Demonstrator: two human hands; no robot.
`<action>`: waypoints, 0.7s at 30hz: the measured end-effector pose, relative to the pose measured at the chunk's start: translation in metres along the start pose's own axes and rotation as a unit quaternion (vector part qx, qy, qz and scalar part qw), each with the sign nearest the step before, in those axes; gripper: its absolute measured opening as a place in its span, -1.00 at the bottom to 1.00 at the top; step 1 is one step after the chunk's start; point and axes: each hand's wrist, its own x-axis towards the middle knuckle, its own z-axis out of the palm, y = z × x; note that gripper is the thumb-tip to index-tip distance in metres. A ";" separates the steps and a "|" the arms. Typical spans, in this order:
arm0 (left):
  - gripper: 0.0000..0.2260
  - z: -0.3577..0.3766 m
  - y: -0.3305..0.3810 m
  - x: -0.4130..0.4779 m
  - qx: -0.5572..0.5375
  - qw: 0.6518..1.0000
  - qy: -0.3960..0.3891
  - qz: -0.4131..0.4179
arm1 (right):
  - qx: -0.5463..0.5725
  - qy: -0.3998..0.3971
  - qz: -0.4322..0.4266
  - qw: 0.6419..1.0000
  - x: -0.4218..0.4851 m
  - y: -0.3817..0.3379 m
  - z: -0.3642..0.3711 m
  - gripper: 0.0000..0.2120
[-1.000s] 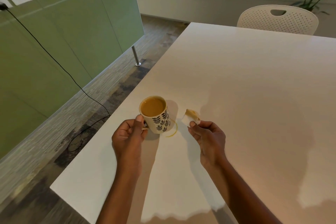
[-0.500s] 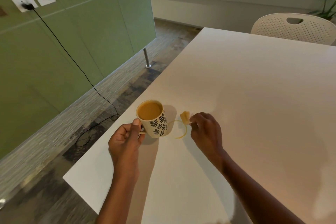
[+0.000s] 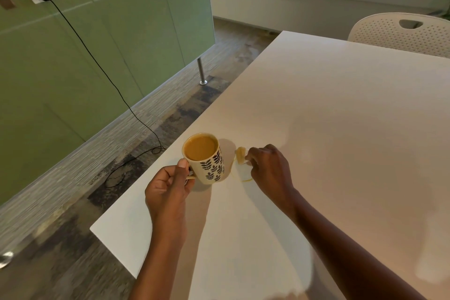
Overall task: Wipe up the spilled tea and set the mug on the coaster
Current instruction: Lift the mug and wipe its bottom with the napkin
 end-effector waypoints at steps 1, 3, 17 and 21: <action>-0.80 0.000 0.000 0.000 -0.001 1.000 0.004 -0.002 | 0.000 0.004 -0.003 1.000 0.003 -0.003 0.000 -0.68; -0.80 -0.001 -0.001 0.001 -0.008 1.000 0.010 -0.006 | -0.003 0.009 -0.007 1.000 0.007 -0.006 -0.001 -0.67; -0.79 -0.010 -0.004 0.005 -0.011 1.000 0.004 -0.006 | 0.053 -0.093 -0.104 0.989 0.007 -0.017 -0.002 -0.66; -0.78 -0.012 -0.003 0.006 -0.006 1.000 0.006 -0.003 | 0.040 -0.128 -0.150 0.980 0.003 -0.012 -0.007 -0.63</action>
